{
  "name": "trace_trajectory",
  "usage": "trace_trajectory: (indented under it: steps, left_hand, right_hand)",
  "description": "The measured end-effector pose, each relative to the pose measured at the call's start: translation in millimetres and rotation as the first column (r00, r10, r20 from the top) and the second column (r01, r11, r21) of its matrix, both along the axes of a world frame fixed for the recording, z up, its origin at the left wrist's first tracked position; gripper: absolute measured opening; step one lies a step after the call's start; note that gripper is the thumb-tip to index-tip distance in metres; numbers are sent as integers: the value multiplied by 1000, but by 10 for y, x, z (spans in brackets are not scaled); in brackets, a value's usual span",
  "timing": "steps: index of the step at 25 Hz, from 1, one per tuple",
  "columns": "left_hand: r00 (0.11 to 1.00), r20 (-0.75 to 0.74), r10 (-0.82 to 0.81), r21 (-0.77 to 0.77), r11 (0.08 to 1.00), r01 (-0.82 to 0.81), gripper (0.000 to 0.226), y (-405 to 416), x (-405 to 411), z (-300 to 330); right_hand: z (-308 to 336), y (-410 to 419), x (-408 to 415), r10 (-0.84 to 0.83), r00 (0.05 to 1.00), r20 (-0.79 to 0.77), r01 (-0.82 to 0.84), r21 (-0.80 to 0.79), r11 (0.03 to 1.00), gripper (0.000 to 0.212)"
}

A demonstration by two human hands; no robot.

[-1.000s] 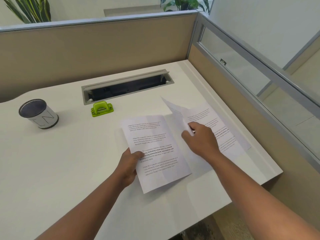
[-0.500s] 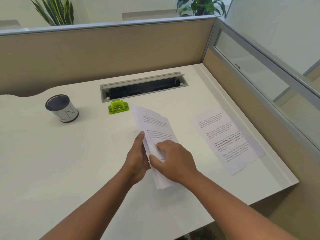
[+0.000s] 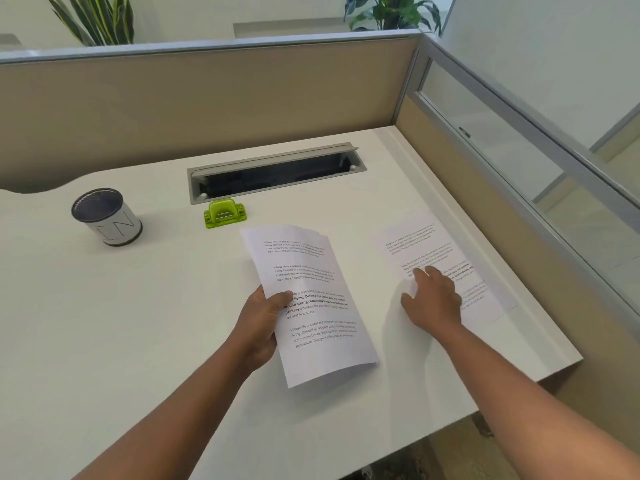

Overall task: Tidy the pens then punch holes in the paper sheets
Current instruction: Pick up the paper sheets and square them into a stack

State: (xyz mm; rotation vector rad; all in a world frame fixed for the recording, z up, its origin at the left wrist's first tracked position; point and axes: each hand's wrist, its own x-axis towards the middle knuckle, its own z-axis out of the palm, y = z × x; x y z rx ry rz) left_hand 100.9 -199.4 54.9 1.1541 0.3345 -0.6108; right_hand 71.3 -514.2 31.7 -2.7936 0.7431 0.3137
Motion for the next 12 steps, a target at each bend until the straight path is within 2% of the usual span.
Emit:
trace_trajectory:
  steps: [3,6,10,12]
  left_hand:
    - [1000,-1,-5,11,1000,5,36,-60,6,-9]
    - [1000,-2,-12,29,1000,12,36,-101,22,-34]
    - [1000,-11,-16,26,1000,16,36,-123,33,-59]
    - [1000,-16,-16,19,1000,16,36,-121,35,-65]
  right_hand:
    - [-93,-224,-46,-16,997,-79,14,-25,1000,54]
    - [-108,-257,-48,-12,993,-116,16,38,999,34]
    - [-99,-214,-45,43,997,-64,-43,-2,999,22]
    - [-60,-144,-49,67,997,-29,-69,-57,996,10]
